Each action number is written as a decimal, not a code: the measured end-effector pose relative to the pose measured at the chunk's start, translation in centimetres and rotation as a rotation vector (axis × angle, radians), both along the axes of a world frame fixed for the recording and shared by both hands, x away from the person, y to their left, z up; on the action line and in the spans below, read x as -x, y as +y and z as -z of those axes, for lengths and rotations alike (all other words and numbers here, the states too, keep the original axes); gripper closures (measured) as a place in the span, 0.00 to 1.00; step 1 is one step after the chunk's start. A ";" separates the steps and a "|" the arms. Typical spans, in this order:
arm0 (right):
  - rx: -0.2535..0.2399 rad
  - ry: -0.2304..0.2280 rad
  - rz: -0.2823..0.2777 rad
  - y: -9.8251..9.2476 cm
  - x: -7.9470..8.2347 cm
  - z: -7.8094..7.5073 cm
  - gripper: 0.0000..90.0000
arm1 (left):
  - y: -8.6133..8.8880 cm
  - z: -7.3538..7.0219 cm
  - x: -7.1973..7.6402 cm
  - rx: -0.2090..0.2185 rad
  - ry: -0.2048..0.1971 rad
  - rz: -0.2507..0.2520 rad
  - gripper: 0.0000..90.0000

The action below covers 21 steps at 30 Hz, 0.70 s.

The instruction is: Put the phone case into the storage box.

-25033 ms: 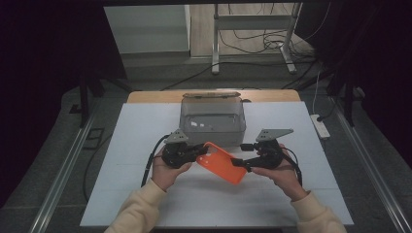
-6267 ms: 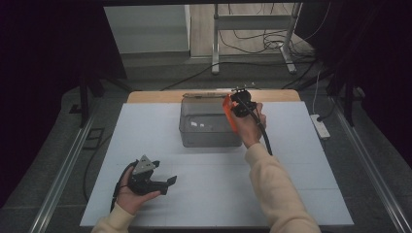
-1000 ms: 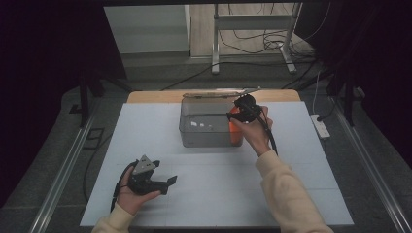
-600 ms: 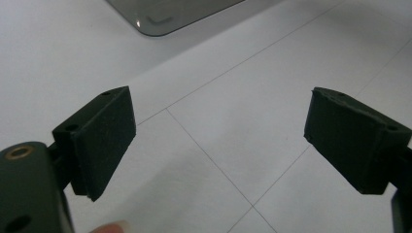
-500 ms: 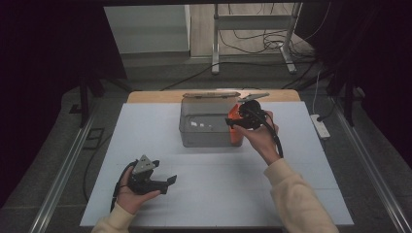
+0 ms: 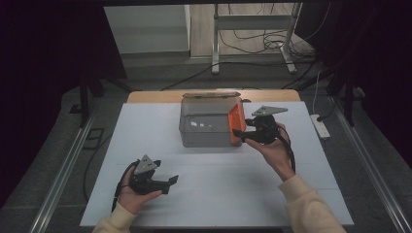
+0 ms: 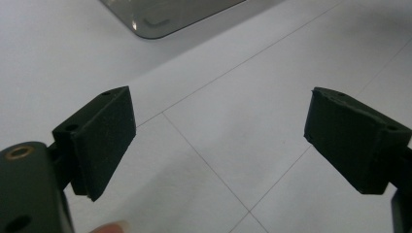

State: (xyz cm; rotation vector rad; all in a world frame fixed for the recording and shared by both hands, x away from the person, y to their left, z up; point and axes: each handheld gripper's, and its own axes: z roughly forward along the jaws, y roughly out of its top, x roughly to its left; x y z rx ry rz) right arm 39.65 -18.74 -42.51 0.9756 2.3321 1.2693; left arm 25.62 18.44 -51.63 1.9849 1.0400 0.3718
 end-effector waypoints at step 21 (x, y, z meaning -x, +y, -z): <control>-0.065 -0.045 -0.068 -5.1 5.3 2.3 0.26 | -0.1 0.1 -0.3 -0.012 -0.013 0.007 0.13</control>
